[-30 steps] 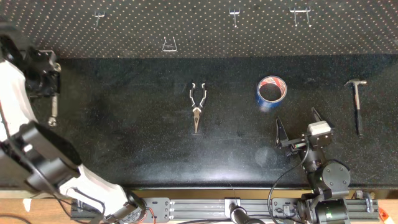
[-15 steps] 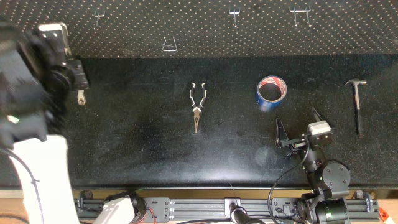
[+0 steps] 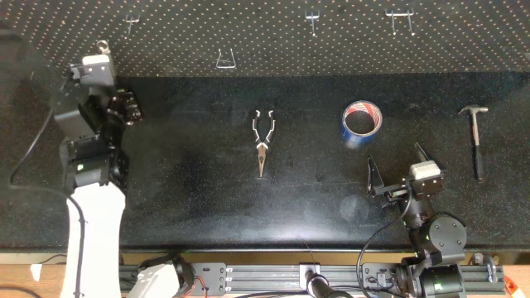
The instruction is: Place Tools Onto Pegboard
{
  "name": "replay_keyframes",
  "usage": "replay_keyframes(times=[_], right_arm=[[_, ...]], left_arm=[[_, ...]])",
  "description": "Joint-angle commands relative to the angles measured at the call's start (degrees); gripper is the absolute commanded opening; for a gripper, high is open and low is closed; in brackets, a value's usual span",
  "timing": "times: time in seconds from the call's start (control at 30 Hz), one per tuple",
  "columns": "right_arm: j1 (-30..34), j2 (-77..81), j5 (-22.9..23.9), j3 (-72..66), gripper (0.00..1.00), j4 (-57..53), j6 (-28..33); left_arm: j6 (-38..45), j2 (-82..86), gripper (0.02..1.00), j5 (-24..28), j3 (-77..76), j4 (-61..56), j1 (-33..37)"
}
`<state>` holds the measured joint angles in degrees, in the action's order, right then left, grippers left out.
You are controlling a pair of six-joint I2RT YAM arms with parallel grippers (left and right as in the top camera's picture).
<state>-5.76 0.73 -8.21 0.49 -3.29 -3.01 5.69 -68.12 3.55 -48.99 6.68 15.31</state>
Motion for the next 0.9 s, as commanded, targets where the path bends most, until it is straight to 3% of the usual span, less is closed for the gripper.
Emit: replay_keyframes(times=[0.03, 0.13, 0.33, 0.7, 0.9], right_arm=[[-0.39, -0.5, 0.26, -0.26, 0.982, -0.15, -1.05], [-0.39, -0.5, 0.26, -0.26, 0.982, -0.15, -1.05], [-0.39, -0.5, 0.26, -0.26, 0.98, -0.15, -1.05], [-0.39, -0.5, 0.26, -0.26, 0.982, -0.15, -1.05], [-0.39, -0.5, 0.26, -0.26, 0.982, -0.15, -1.05]], left_arm=[[1.03, -2.01, 0.031, 4.31, -0.57, -4.52, -2.38], [1.01, -2.01, 0.031, 0.72, -0.57, -2.97, -6.49], [-3.3, -2.01, 0.029, -13.6, -0.55, -1.95, -7.89], [-3.08, -4.5, 0.029, -8.94, -0.55, -1.57, -7.89], [-1.79, -6.12, 0.031, -8.9, -0.55, -2.1, -7.89]])
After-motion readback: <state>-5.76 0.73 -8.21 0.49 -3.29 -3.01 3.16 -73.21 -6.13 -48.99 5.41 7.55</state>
